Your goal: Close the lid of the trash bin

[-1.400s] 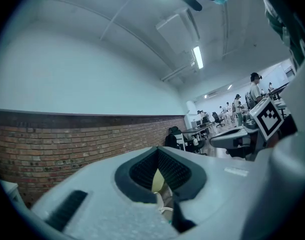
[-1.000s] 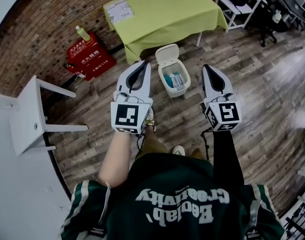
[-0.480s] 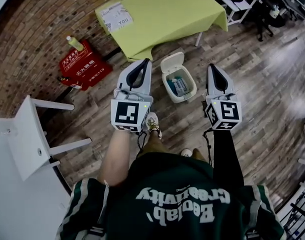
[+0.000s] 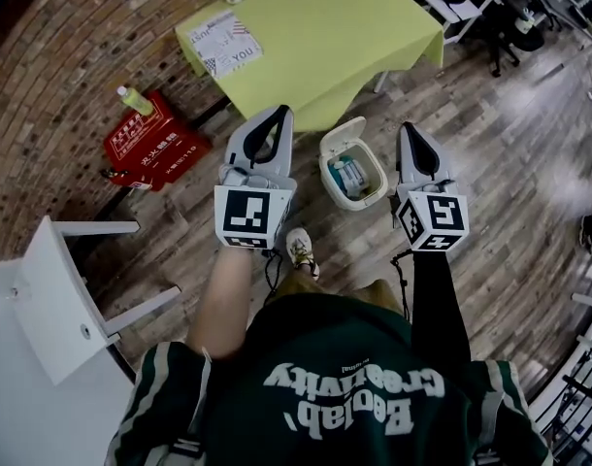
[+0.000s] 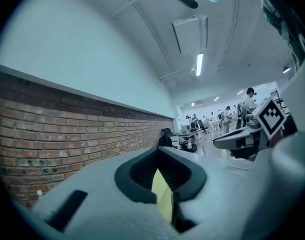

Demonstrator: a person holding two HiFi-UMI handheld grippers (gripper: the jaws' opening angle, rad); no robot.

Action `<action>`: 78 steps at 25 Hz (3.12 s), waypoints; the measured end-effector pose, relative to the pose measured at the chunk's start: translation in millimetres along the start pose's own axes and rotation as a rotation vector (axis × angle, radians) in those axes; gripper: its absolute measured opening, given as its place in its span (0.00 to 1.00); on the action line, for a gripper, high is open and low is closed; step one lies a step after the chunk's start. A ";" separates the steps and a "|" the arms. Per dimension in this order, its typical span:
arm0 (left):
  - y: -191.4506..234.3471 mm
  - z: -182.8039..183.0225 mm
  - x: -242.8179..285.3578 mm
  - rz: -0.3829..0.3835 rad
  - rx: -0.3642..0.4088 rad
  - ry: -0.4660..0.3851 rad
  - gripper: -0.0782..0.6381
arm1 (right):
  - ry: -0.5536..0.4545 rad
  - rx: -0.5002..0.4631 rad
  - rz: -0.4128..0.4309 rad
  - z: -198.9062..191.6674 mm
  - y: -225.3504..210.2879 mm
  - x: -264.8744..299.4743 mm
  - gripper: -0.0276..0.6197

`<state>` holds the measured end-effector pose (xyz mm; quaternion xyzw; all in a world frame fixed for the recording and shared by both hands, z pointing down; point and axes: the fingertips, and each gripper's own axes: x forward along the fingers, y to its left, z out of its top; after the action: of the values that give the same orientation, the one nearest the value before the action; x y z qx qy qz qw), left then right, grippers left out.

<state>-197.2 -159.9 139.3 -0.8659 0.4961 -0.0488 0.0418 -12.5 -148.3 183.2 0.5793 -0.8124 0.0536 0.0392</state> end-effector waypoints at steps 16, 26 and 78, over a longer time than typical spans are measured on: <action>61.2 -36.4 50.6 -0.065 -0.049 0.016 0.12 | 0.059 0.028 -0.017 -19.4 21.5 73.4 0.04; 62.9 -69.9 82.8 -0.073 -0.086 0.047 0.12 | 0.118 0.006 0.054 -53.5 11.7 116.0 0.04; 37.8 -280.7 186.1 0.021 -0.144 0.270 0.12 | 0.732 0.048 0.355 -405.8 -31.2 252.5 0.04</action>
<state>-171.3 -346.3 421.1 -0.8470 0.5083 -0.1289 -0.0868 -64.7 -341.1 618.5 0.3735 -0.8307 0.2812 0.3024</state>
